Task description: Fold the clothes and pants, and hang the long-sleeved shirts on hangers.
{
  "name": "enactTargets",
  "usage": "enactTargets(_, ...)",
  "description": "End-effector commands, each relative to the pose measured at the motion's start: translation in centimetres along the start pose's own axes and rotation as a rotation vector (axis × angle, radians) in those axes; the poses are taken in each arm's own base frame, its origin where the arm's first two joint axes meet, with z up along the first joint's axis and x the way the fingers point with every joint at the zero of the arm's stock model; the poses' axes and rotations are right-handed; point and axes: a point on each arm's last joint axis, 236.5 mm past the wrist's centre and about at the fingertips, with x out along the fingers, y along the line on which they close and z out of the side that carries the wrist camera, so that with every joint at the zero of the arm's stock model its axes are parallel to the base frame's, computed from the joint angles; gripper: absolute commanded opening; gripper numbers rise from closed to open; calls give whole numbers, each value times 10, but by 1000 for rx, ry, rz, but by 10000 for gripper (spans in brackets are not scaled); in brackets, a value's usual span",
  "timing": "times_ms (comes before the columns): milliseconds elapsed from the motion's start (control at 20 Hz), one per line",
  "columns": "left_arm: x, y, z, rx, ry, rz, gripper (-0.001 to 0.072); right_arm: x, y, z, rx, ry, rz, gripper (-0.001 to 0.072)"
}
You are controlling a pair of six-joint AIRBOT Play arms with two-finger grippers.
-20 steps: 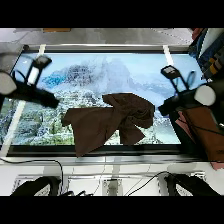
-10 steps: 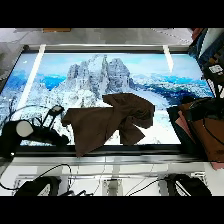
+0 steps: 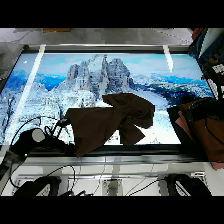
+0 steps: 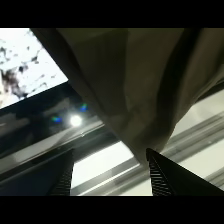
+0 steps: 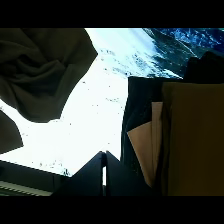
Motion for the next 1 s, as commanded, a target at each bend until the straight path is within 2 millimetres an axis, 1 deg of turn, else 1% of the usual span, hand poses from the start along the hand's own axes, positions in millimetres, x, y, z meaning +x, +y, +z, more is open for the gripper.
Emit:
enactTargets(0, 14, -5, 12, -71, -34, -49, 497, 0, 5, 2, 4, -8, 19, 12)
enactTargets(200, 27, -2, 6, -102, 17, -63, 497, 0, 9, 3, 7, -13, 36, 12)
enactTargets(300, 34, -5, 8, -132, 21, -89, 498, 0, 11, 4, 9, -16, 47, 11)
enactTargets(350, 37, -9, 10, -149, 17, -112, 484, 0, 11, 4, 9, -16, 47, 12)
enactTargets(400, 39, -12, 15, -174, 5, -132, 389, 0, 11, 4, 9, -16, 47, 12)
enactTargets(450, 40, -17, 22, -202, -17, -157, 260, 0, 11, 4, 9, -16, 47, 12)
enactTargets(500, 40, -23, 29, -201, -44, -188, 86, 0, 11, 4, 9, -16, 47, 12)
enactTargets(550, 36, -33, 38, -184, -80, -233, 17, 0, 11, 4, 9, -19, 46, 12)
enactTargets(600, 30, -42, 48, -172, -114, -276, 17, -1, 10, 6, 9, -26, 44, 12)
enactTargets(650, 20, -52, 60, -145, -149, -316, 17, -1, 10, 9, 10, -37, 41, 12)
enactTargets(700, 6, -63, 73, -115, -179, -350, 17, -1, 8, 13, 10, -55, 36, 12)
enactTargets(750, -15, -74, 88, -71, -215, -377, 17, -1, 7, 18, 10, -76, 30, 12)
enactTargets(850, -70, -90, 129, 44, -342, -376, 17, -2, 4, 28, 12, -117, 19, 12)
enactTargets(900, -102, -94, 153, 94, -437, -352, 17, -2, 3, 32, 12, -135, 15, 12)
enactTargets(950, -139, -96, 181, 134, -564, -308, 16, -3, 2, 35, 14, -149, 11, 12)
